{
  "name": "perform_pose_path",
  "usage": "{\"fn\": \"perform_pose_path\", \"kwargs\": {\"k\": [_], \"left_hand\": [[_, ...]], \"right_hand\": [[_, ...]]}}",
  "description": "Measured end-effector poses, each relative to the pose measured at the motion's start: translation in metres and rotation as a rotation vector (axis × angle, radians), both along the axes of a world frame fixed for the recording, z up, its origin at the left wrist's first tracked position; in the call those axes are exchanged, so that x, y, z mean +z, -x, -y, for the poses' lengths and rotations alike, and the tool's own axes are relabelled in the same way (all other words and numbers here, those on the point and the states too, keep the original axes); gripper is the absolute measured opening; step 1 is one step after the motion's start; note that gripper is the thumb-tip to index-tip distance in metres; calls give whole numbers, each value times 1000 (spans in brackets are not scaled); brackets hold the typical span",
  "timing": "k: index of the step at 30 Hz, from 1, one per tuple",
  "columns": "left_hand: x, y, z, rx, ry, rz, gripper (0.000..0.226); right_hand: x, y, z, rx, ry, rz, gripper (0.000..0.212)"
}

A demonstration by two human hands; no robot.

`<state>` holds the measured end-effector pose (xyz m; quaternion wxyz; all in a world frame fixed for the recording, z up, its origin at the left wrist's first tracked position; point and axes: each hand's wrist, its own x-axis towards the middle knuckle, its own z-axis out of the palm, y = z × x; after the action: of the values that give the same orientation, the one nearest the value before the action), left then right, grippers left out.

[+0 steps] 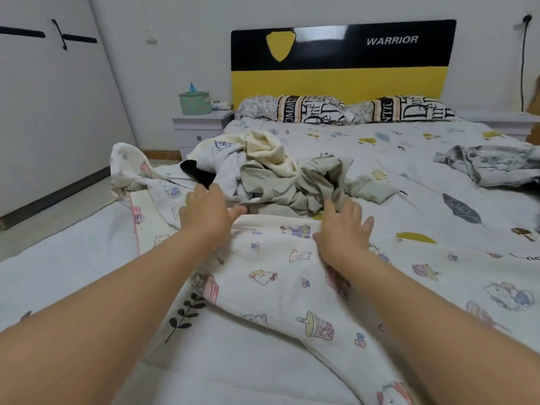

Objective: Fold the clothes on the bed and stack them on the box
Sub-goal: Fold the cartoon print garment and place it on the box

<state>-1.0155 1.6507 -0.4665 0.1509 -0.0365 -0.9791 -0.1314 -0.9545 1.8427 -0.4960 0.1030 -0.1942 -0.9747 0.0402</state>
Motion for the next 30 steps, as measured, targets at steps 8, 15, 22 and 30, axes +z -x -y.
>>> {"fn": "perform_pose_path", "kwargs": {"k": [8, 15, 22, 30], "left_hand": [[-54, -18, 13, -399, 332, 215, 58], [-56, -20, 15, -359, 255, 256, 59], [-22, -42, 26, 116, 109, 300, 59], [-17, -51, 31, 131, 0, 538, 69]], "right_hand": [[-30, -46, 36, 213, 115, 269, 74], [-39, -56, 30, 274, 266, 319, 67], [-2, -104, 48, 275, 329, 335, 76], [-1, -138, 55, 132, 183, 584, 91]]}}
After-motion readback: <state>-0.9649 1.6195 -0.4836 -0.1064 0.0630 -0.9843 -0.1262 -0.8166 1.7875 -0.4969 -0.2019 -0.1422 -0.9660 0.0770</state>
